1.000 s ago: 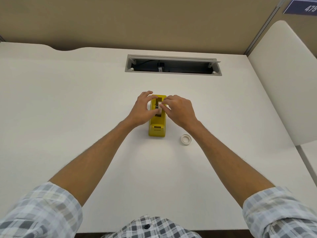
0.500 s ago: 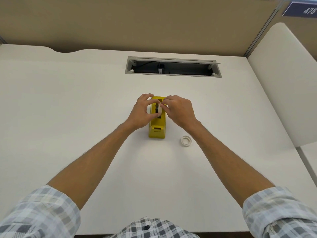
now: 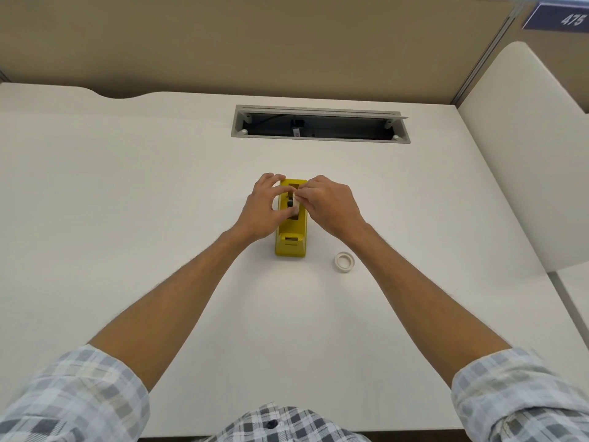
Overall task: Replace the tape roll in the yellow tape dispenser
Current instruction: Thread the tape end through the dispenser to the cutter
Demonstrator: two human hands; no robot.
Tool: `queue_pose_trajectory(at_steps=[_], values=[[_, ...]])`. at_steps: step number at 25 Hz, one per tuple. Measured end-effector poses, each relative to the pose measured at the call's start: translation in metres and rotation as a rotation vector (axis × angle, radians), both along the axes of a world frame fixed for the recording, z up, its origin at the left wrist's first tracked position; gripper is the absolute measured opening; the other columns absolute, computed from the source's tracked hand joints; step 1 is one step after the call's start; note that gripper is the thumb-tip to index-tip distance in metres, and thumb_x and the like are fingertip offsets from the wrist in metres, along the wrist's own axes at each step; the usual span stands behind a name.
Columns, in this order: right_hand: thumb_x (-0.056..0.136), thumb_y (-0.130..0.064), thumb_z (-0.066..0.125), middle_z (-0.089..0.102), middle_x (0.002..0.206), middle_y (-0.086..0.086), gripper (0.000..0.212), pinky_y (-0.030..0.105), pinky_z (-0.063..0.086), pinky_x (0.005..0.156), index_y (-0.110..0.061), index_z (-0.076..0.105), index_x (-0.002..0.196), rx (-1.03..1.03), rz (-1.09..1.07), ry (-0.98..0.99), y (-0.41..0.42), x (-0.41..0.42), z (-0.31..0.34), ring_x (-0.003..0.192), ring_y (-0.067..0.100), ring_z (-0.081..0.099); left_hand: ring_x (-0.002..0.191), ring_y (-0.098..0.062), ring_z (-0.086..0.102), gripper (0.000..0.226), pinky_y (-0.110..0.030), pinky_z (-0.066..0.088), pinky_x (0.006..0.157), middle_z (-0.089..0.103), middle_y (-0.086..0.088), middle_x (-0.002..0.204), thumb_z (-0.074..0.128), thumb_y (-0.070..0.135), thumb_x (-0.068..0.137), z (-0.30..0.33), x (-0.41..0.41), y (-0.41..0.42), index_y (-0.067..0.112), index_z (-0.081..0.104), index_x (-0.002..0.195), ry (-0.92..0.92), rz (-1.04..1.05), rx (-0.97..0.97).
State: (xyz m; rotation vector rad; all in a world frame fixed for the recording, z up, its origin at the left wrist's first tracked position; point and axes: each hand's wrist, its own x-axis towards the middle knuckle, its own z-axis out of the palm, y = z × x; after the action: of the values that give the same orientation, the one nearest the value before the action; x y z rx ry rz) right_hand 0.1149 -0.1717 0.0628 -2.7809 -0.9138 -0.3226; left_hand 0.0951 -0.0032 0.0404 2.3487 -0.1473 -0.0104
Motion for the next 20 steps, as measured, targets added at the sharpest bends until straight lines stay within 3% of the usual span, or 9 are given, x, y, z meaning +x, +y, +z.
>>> queue_pose_trajectory(at_steps=[4,7,11,15,20], values=[[0.097,-0.023,0.059,0.075,0.101,0.002,0.019,0.038,0.057,0.069,-0.015,0.075,0.104,0.022,-0.025,0.025,0.004,0.004,0.003,0.099,0.02,0.065,0.144,-0.021,0.024,0.047,-0.05,0.031,0.114,0.042,0.001,0.15,0.072,0.027,0.084,-0.001,-0.003,0.0,0.022,0.058,0.129,-0.007,-0.003,-0.04],[0.097,-0.026,0.059,0.075,0.104,0.002,0.021,0.038,0.057,0.071,-0.016,0.074,0.107,0.029,-0.037,0.045,0.004,0.005,0.005,0.099,0.02,0.065,0.14,-0.026,0.032,0.051,-0.038,0.035,0.107,0.034,-0.002,0.154,0.074,0.027,0.082,-0.002,-0.004,-0.002,0.029,0.056,0.13,0.033,0.056,-0.051],[0.098,-0.027,0.057,0.074,0.099,0.002,0.022,0.03,0.05,0.065,-0.017,0.074,0.108,0.038,-0.048,0.066,0.004,0.006,0.004,0.089,0.02,0.065,0.135,-0.028,0.041,0.048,-0.032,0.035,0.101,0.04,-0.005,0.151,0.076,0.027,0.08,-0.002,0.0,-0.001,0.027,0.059,0.125,0.017,0.032,-0.043],[0.1,-0.028,0.053,0.074,0.102,0.001,0.024,0.034,0.051,0.065,-0.017,0.073,0.107,0.033,-0.039,0.085,0.001,0.004,0.002,0.092,0.021,0.064,0.133,-0.03,0.04,0.048,-0.041,0.039,0.104,0.038,-0.004,0.151,0.072,0.035,0.084,-0.007,-0.001,-0.002,0.028,0.056,0.128,0.01,0.033,0.008],[0.099,-0.028,0.055,0.073,0.106,0.001,0.023,0.033,0.051,0.062,-0.016,0.072,0.11,0.052,-0.003,0.035,-0.004,-0.004,-0.001,0.095,0.02,0.065,0.138,-0.03,0.032,0.046,-0.047,0.026,0.112,0.036,-0.005,0.152,0.069,0.038,0.085,-0.014,-0.001,-0.002,0.03,0.053,0.127,-0.042,0.01,0.097]])
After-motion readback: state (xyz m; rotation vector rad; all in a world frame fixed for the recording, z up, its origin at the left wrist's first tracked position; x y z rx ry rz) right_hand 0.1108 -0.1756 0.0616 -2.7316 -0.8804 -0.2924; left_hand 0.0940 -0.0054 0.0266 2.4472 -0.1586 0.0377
